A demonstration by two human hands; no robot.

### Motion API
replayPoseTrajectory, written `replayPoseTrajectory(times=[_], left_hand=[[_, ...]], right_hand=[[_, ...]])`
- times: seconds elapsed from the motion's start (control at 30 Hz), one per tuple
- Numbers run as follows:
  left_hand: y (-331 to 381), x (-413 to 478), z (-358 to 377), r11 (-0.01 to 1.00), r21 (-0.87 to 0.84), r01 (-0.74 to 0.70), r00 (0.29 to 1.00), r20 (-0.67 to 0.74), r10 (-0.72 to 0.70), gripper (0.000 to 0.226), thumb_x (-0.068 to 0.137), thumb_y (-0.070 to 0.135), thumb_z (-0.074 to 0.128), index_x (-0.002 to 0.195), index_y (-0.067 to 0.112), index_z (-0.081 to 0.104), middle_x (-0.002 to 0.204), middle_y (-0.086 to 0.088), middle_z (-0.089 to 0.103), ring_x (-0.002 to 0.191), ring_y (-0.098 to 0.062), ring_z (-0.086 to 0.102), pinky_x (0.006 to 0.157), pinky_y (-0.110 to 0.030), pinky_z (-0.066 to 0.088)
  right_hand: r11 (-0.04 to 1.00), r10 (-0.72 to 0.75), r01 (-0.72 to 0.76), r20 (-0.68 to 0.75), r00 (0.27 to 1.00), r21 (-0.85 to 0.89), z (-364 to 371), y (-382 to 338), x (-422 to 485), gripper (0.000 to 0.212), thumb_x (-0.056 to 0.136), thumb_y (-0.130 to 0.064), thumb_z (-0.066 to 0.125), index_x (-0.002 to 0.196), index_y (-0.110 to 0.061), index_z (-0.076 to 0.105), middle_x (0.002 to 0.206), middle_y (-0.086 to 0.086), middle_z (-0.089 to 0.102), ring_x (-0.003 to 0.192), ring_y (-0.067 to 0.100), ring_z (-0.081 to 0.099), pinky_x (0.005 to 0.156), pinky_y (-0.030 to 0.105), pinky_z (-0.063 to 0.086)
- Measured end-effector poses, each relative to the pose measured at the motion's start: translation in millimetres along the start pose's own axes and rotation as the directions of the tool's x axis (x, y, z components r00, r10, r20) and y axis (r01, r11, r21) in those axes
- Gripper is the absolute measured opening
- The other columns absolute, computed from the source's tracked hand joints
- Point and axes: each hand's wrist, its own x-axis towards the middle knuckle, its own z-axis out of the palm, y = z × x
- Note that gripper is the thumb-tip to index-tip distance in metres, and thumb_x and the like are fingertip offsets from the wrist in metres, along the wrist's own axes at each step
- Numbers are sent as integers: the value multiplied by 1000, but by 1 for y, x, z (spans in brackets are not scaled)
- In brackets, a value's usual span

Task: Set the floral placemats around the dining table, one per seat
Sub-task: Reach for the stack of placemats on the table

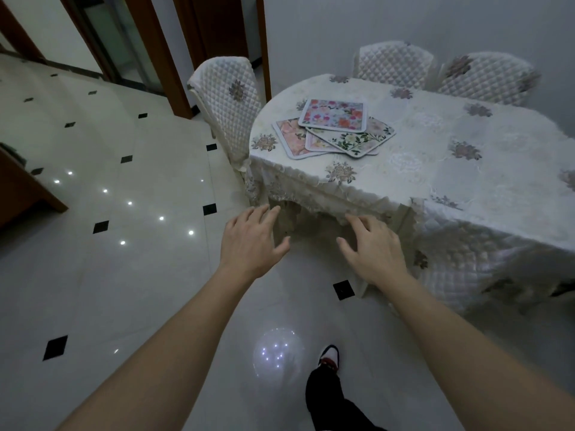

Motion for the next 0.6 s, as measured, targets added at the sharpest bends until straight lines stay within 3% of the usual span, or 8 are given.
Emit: replayPoseTrajectory(times=[0.3,0.6], left_hand=[[31,181,16,999,32,-36,999,5,36,69,87,61,45,146,26,37,148,0,47,135,-22,41,108,-45,37],[56,294,37,996,45,-74,997,25,73,67,87,61,43,145,26,38,149,0,47,135,-23,42,106,-46,40]], right_hand=[[1000,10,-10,-31,999,-1,-6,64,165,52,92,-49,47,139,-27,46,134,4,55,121,27,51,99,46,41],[998,54,-53,-32,998,16,-10,114,267,53,93,-48,48,141,-24,46,139,6,52,126,27,48,102,47,39]])
